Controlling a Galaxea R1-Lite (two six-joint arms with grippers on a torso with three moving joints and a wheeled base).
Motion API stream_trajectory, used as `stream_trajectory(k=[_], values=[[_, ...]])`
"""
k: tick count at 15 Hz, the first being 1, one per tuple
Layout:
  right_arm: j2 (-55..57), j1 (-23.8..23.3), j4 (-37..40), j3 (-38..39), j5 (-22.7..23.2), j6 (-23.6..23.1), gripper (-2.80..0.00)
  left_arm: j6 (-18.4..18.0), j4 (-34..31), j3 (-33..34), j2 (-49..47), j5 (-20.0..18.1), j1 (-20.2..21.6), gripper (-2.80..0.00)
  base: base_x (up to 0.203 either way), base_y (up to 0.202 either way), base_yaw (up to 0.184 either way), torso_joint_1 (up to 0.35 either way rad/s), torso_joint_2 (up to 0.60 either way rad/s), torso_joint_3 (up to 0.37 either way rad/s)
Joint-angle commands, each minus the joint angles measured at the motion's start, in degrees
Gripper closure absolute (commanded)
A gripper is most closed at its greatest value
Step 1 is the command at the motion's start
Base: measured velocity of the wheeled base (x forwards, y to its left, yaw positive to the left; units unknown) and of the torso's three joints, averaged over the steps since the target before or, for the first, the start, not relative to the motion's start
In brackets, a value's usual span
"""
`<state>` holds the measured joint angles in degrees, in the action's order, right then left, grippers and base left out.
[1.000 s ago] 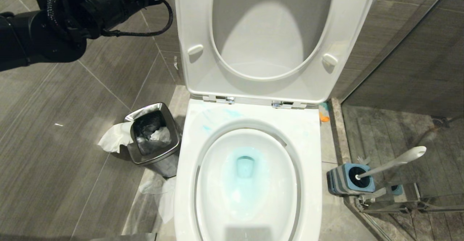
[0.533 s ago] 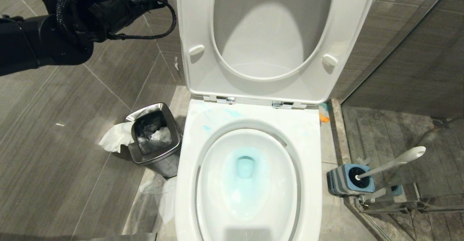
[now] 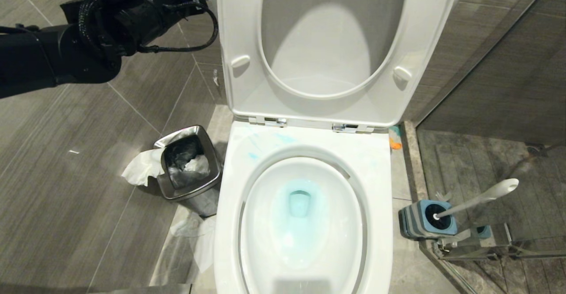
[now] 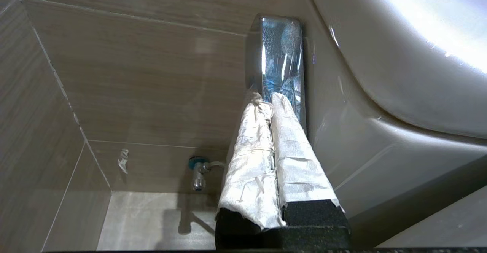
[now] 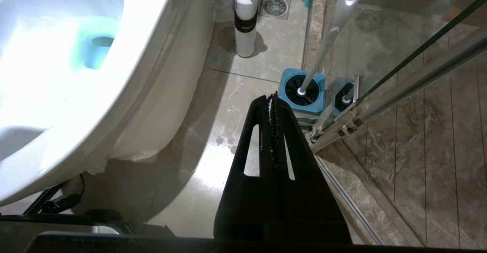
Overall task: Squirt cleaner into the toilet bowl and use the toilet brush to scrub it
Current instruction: Flush the toilet
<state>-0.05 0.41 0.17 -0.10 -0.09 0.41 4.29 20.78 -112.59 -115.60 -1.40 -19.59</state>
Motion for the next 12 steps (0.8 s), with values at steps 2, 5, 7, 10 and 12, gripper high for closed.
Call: stream_trajectory(k=[2, 5, 7, 10, 12], values=[[0.05, 0.02, 0.0, 0.01, 0.0, 0.02, 0.0, -0.23, -0.13, 0.0, -0.94, -0.18, -0.01, 0.0, 0.0, 0.0, 0.0, 0.0, 0.0, 0.0], [0.05, 0.02, 0.0, 0.01, 0.0, 0.02, 0.0, -0.42, -0.39, 0.0, -0.85, -0.71, -0.01, 0.0, 0.0, 0.0, 0.0, 0.0, 0.0, 0.0], [0.05, 0.02, 0.0, 0.01, 0.0, 0.02, 0.0, -0.42, -0.39, 0.0, -0.76, -0.71, -0.01, 0.0, 0.0, 0.0, 0.0, 0.0, 0.0, 0.0], [0.05, 0.02, 0.0, 0.01, 0.0, 0.02, 0.0, -0.42, -0.39, 0.0, -0.59, -0.71, -0.01, 0.0, 0.0, 0.0, 0.0, 0.0, 0.0, 0.0], [0.05, 0.02, 0.0, 0.01, 0.0, 0.02, 0.0, -0.42, -0.39, 0.0, -0.41, -0.71, -0.01, 0.0, 0.0, 0.0, 0.0, 0.0, 0.0, 0.0]])
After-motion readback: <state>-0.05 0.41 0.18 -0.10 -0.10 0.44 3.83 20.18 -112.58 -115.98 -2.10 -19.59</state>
